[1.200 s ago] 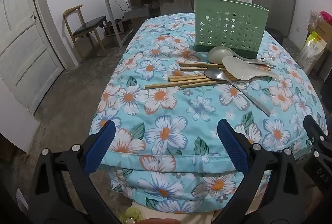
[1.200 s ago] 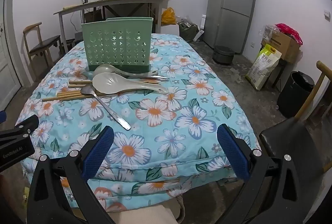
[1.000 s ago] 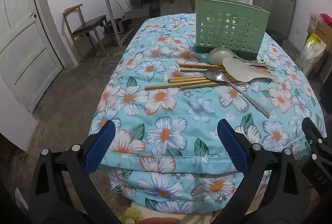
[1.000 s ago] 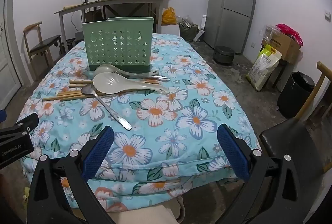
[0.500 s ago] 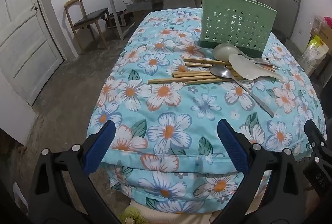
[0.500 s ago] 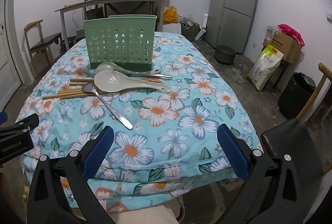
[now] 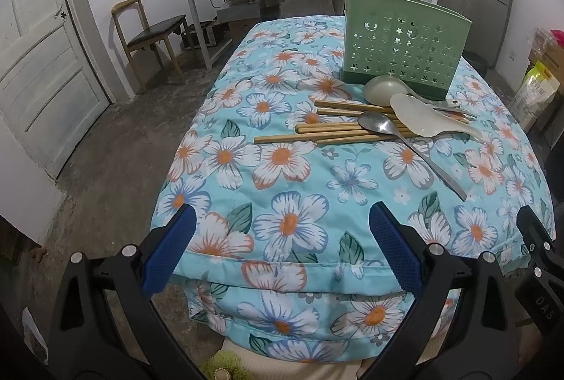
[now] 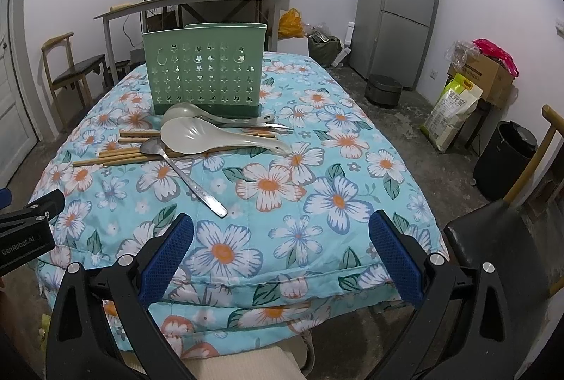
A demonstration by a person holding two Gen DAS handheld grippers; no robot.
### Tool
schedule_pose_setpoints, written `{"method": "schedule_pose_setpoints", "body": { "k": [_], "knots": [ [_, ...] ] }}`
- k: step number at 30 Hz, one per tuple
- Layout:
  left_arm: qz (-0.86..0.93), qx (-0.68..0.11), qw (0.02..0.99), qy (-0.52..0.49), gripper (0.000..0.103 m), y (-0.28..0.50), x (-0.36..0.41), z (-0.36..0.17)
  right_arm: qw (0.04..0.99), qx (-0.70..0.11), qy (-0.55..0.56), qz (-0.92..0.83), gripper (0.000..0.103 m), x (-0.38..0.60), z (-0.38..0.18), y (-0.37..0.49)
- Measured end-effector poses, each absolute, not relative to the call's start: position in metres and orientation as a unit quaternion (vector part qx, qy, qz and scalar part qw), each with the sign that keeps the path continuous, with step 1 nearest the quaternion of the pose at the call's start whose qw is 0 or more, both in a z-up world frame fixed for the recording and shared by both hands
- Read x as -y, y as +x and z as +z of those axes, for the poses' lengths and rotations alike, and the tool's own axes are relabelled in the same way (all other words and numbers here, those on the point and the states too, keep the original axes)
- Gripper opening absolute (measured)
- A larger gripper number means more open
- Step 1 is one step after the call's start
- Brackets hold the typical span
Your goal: Organize utensils
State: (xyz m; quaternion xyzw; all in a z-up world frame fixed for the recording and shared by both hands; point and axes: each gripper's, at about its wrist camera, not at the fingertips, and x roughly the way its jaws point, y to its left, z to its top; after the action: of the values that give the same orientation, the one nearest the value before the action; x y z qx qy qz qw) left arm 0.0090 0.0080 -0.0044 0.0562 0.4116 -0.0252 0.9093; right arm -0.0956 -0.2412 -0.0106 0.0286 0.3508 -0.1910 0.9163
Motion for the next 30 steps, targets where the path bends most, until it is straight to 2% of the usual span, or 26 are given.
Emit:
{"method": "schedule_pose_setpoints", "body": {
  "k": [30],
  "knots": [
    [-0.040, -0.408, 0.911, 0.054, 0.095, 0.0024, -0.0041, 0.0010, 0.917, -0.348, 0.034, -0.190, 0.097, 0.2398, -0.0071, -0.0973]
  ]
}}
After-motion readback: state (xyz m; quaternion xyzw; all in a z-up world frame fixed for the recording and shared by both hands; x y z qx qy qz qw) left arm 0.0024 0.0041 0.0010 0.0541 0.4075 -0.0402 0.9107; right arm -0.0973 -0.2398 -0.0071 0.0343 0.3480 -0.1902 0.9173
